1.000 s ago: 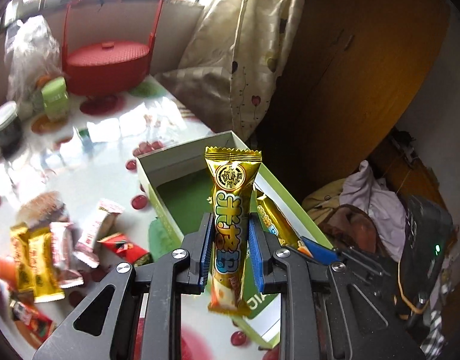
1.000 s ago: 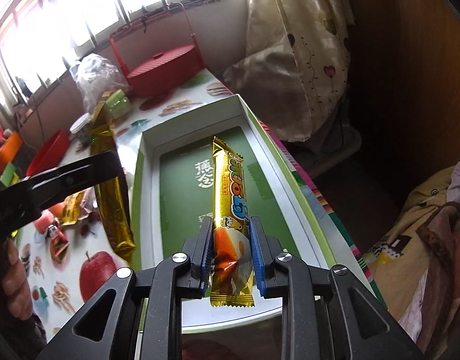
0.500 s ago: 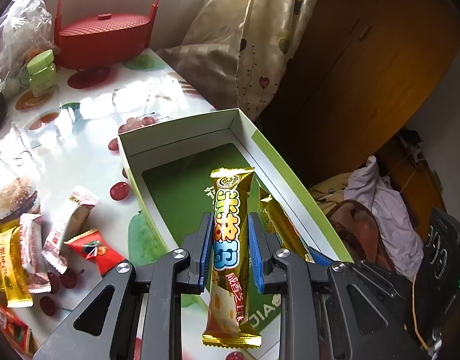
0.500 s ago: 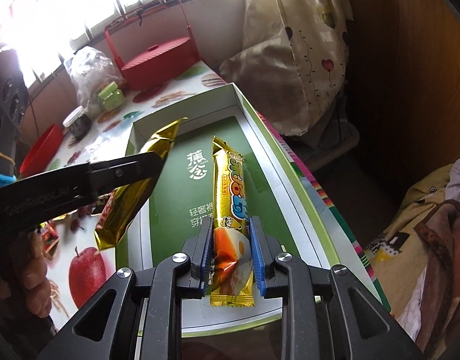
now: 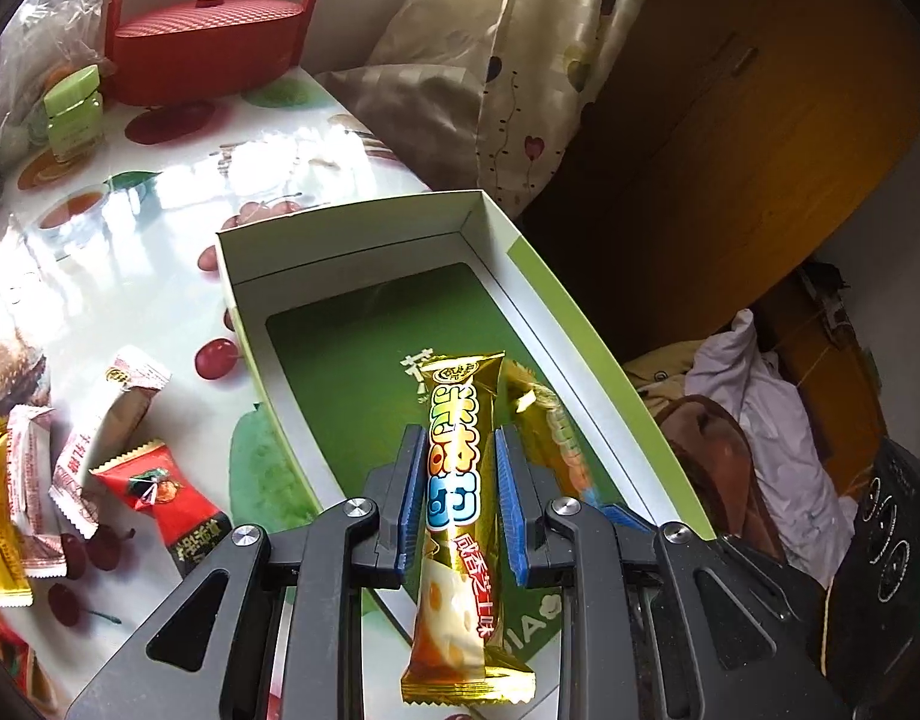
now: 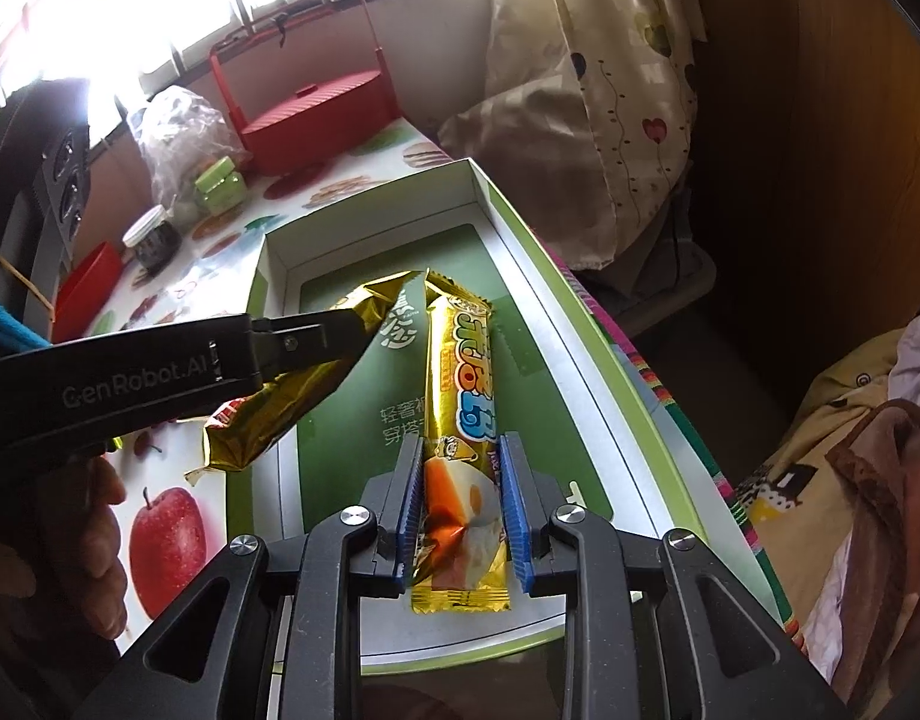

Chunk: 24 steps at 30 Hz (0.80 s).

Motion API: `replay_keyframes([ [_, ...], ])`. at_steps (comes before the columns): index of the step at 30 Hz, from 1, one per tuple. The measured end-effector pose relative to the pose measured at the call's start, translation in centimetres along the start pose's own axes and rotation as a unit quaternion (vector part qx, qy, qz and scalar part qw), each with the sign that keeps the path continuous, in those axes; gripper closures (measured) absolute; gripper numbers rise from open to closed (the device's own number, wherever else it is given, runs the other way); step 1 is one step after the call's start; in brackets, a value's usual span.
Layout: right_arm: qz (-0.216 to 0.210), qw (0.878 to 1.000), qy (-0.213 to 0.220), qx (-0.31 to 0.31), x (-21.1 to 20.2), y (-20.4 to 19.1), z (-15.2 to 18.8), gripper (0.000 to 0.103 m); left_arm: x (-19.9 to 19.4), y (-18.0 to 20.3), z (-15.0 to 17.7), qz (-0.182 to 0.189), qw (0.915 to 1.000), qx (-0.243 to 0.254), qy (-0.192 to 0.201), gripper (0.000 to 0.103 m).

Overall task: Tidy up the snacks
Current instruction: 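Lower the bars into the green box and open both tools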

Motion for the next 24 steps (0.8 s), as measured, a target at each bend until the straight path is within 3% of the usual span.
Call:
replay_keyframes([
  [8,0.008,1.0,0.008,-0.003,-0.6,-0.3,0.2,0.068,-0.1,-0.4,0.2,0.01,0.9999,-0.014,-0.002,0.073],
  [17,0.028,0.999,0.009,-0.026,-1.1,-1.1,1.1,0.066,-0.6,-0.2,1.0,-0.016,0.9999,0.004,-0.002,0.073],
  [24,0.021,0.999,0.008,-0.032,-1.5,-1.8,1.7,0.066,-1.5,-0.4,2.0,-0.026,0.9996,0.005,0.001,0.073],
])
Point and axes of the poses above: each gripper's, at about its wrist camera, not at the fingertips, and x roughly the way its jaws point, y to its right, z to its underside, the point moved 1 cm from there along x, roughly the way its jaws point, and after that the axes turned 10 degrees about z, right-handed, at the moved point
